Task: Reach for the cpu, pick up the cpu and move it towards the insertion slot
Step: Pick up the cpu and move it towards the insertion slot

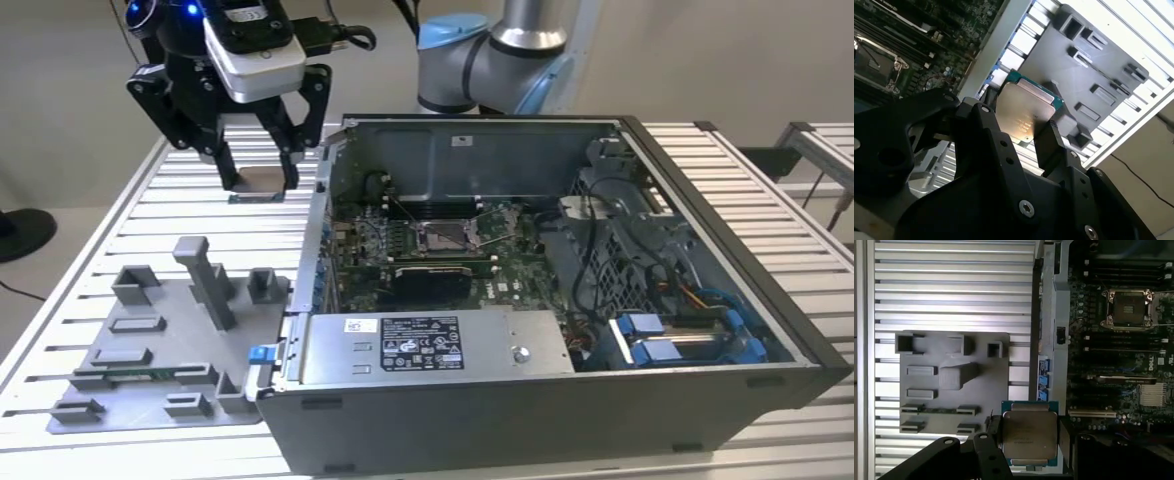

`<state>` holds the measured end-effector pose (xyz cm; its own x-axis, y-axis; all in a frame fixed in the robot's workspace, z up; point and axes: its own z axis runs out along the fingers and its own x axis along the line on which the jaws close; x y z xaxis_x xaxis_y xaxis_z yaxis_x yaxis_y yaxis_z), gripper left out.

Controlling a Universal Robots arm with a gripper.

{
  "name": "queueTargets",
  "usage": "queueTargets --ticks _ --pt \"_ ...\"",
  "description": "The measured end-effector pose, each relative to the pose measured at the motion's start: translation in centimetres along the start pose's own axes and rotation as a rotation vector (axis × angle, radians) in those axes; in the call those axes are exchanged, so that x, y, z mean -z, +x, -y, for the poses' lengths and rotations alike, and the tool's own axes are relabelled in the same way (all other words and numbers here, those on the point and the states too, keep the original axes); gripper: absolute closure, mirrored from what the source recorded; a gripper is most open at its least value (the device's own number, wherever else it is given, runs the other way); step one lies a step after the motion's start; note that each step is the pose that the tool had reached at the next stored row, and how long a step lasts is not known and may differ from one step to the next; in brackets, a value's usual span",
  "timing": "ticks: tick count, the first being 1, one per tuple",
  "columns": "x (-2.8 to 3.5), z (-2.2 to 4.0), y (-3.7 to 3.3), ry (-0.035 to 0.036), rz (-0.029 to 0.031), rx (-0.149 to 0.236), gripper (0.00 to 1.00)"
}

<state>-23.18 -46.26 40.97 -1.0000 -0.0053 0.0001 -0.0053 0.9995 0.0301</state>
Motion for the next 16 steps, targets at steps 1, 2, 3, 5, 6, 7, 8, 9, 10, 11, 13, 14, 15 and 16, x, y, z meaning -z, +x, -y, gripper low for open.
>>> queueTargets --ticks 1,2,3,5,6,7,8,9,10,11,13,14,15,16 --pt "0.01 0.00 -0.22 0.0001 -0.0001 0.000 1.00" --pt "0.01 0.00 -0.46 0.0001 -0.0003 0.000 1.00" --pt "0.00 0.00 -0.70 0.0000 -0.0004 0.000 1.00" --pt "0.00 0.00 -1.21 -0.0001 -0.0006 0.000 1.00" --pt "0.00 0.01 -1.45 0.0000 -0.0008 0.000 1.00" --pt "0.00 0.01 -1.71 0.0000 -0.0009 0.000 1.00" --pt "0.00 0.01 -1.98 0.0000 -0.0011 0.000 1.00" --pt "0.00 0.01 -2.24 0.0000 -0.0014 0.000 1.00" --pt "0.00 0.01 -2.51 0.0000 -0.0015 0.000 1.00" --pt "0.00 0.01 -2.77 0.0000 -0.0017 0.000 1.00" --pt "0.00 0.02 -3.26 0.0000 -0.0020 0.000 1.00" --pt "0.01 0.02 -3.48 0.0001 -0.0022 0.000 1.00" --pt "0.00 0.02 -3.70 0.0000 -0.0023 0.000 1.00" --pt "0.00 0.02 -3.93 0.0000 -0.0024 0.000 1.00"
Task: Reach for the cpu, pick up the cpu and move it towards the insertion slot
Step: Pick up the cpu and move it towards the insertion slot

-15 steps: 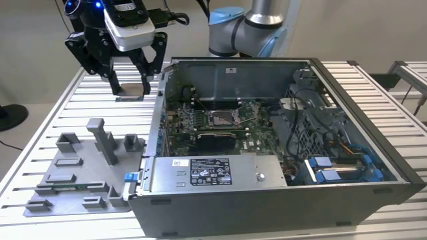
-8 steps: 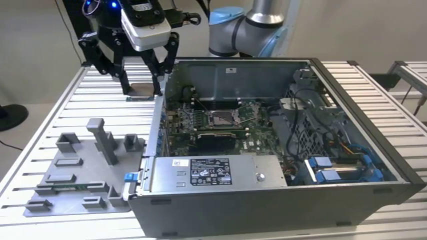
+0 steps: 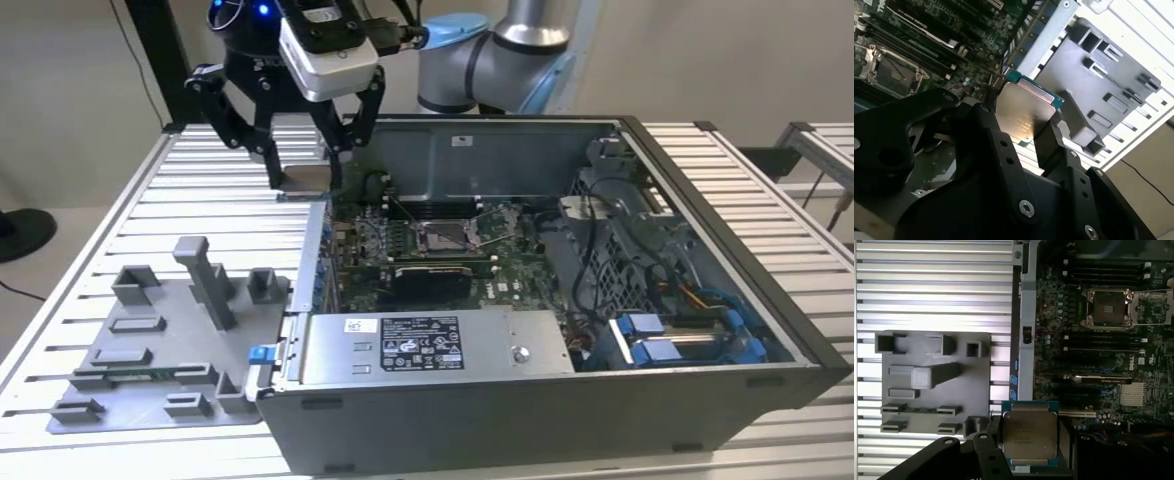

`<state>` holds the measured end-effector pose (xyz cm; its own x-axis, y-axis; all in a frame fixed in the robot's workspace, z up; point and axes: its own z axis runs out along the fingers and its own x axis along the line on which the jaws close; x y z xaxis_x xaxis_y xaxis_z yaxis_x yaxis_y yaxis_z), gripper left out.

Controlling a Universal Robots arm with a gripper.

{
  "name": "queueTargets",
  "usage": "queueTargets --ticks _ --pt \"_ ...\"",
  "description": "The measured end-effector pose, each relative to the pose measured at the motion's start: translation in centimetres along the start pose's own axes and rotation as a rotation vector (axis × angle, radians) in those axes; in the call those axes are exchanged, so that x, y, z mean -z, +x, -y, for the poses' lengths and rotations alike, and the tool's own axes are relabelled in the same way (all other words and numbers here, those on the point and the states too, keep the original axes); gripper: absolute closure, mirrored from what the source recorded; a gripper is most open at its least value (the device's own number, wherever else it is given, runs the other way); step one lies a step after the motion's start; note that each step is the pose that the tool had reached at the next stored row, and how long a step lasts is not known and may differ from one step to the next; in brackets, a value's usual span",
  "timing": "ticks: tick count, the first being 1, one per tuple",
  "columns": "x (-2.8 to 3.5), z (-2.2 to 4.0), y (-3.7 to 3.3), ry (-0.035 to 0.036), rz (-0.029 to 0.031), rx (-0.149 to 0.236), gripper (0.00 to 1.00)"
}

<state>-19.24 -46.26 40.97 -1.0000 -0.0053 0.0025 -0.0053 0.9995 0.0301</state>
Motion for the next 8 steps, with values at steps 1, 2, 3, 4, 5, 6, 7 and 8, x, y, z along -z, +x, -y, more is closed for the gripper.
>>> queueTargets --ticks 1,2,3,4,5,6,7,8 --pt "0.00 0.00 -0.25 0.0000 -0.0001 0.000 1.00" --pt "0.00 0.00 -0.49 0.0000 -0.0002 0.000 1.00" --pt "0.00 0.00 -0.75 0.0000 -0.0004 0.000 1.00" --pt "0.00 0.01 -1.00 0.0000 -0.0006 0.000 1.00" --pt "0.00 0.01 -1.24 0.0000 -0.0007 0.000 1.00" --pt "0.00 0.01 -1.48 0.0000 -0.0009 0.000 1.00" --pt "0.00 0.01 -1.70 0.0000 -0.0010 0.000 1.00" --pt "0.00 0.01 -1.90 0.0000 -0.0010 0.000 1.00"
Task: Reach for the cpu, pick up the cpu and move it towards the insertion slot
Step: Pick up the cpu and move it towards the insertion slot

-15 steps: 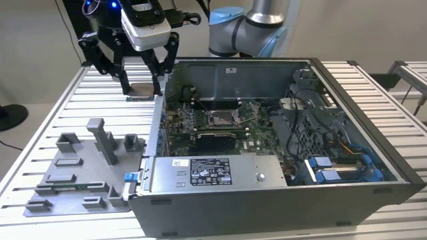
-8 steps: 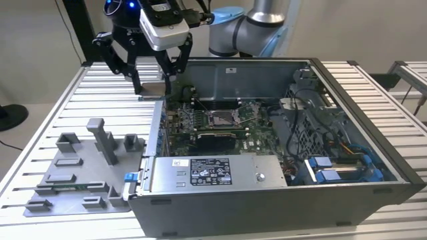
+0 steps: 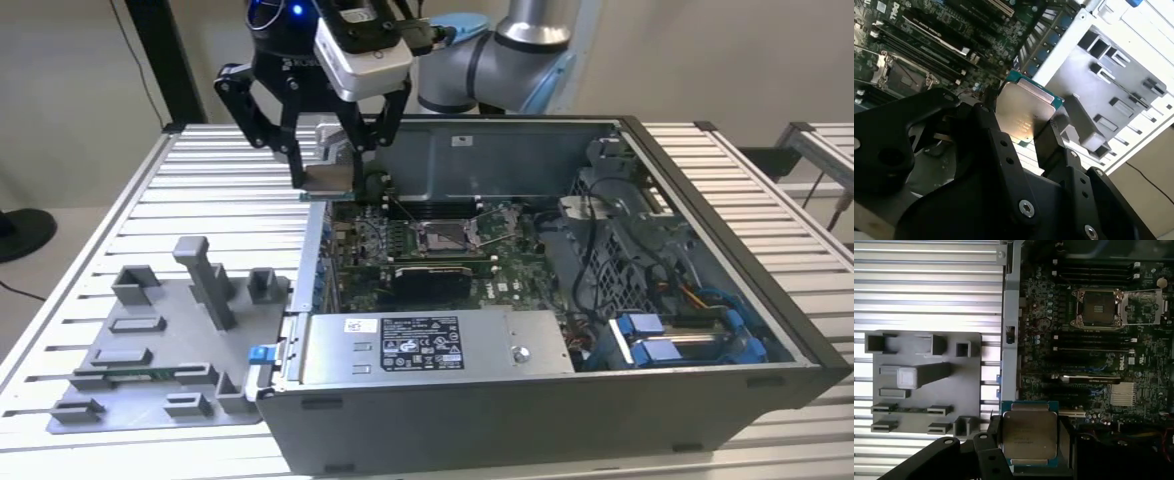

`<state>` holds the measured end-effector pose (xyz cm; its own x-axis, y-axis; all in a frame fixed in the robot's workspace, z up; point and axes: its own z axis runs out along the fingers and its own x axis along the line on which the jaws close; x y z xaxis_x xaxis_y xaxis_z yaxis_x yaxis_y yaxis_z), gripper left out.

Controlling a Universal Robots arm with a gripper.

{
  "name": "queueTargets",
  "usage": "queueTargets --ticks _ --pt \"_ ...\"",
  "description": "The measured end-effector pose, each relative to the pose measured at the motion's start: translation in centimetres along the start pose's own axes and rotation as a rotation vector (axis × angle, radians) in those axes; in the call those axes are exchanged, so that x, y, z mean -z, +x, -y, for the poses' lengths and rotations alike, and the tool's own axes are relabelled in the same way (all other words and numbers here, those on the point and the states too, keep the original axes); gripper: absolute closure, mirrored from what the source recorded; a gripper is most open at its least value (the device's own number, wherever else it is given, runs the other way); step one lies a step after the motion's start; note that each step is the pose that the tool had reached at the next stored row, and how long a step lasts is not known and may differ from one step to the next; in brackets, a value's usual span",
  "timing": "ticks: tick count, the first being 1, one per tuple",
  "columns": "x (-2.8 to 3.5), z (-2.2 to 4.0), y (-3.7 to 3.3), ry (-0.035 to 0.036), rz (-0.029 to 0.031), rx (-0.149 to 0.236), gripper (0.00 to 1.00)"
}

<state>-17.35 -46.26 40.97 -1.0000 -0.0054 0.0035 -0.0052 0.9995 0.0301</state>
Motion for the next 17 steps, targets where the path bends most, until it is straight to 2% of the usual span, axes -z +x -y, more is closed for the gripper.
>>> queueTargets --ticks 17 --pt "0.02 0.02 -3.66 0.0000 -0.0014 0.000 1.00"
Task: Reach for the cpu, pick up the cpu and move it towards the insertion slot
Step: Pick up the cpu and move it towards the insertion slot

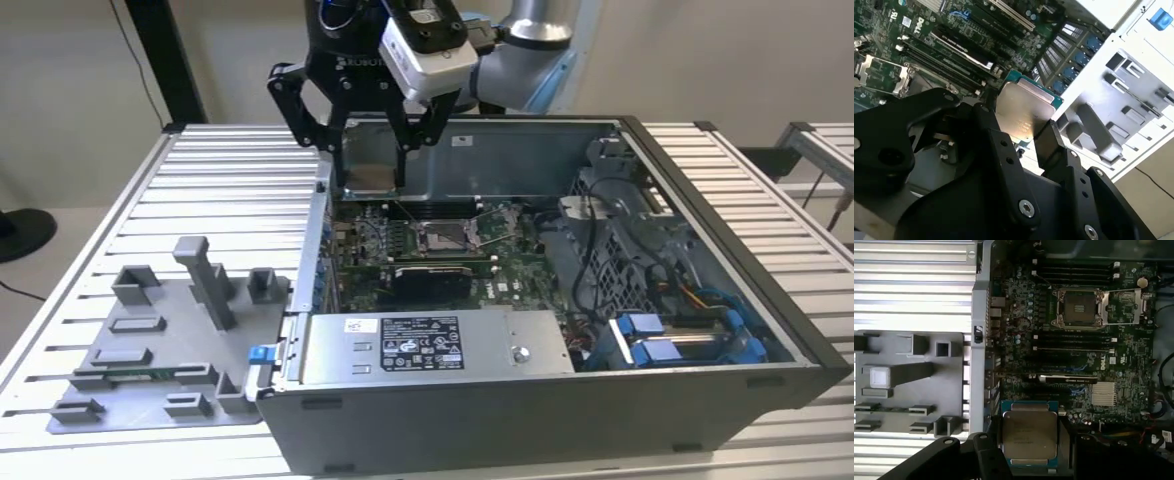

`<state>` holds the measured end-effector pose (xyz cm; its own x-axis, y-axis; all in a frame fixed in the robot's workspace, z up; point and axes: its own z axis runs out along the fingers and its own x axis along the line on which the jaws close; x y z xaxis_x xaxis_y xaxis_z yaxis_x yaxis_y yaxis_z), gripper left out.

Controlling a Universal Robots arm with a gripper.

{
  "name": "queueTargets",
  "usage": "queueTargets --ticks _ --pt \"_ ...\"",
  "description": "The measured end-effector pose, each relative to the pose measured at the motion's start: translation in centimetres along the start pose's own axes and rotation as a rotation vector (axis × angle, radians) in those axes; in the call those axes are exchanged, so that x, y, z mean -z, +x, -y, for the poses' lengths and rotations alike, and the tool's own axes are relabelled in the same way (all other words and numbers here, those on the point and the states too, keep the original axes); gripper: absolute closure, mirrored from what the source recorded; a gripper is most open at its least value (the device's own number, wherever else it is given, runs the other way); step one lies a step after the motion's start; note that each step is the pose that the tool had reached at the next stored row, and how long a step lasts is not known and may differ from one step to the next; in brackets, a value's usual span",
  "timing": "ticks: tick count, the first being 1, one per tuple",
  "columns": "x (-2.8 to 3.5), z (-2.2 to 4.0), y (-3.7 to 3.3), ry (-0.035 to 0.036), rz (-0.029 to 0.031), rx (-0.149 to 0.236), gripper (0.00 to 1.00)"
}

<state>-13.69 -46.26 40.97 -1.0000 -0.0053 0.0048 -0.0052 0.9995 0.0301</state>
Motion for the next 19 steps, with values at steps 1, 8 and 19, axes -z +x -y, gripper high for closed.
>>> queueTargets --ticks 1,8,19 --pt "0.00 0.00 -0.20 0.0000 -0.0001 0.000 1.00" --pt "0.01 0.01 -1.64 0.0001 -0.0009 0.000 1.00" --pt "0.02 0.02 -3.26 0.0000 -0.0032 0.000 1.00"
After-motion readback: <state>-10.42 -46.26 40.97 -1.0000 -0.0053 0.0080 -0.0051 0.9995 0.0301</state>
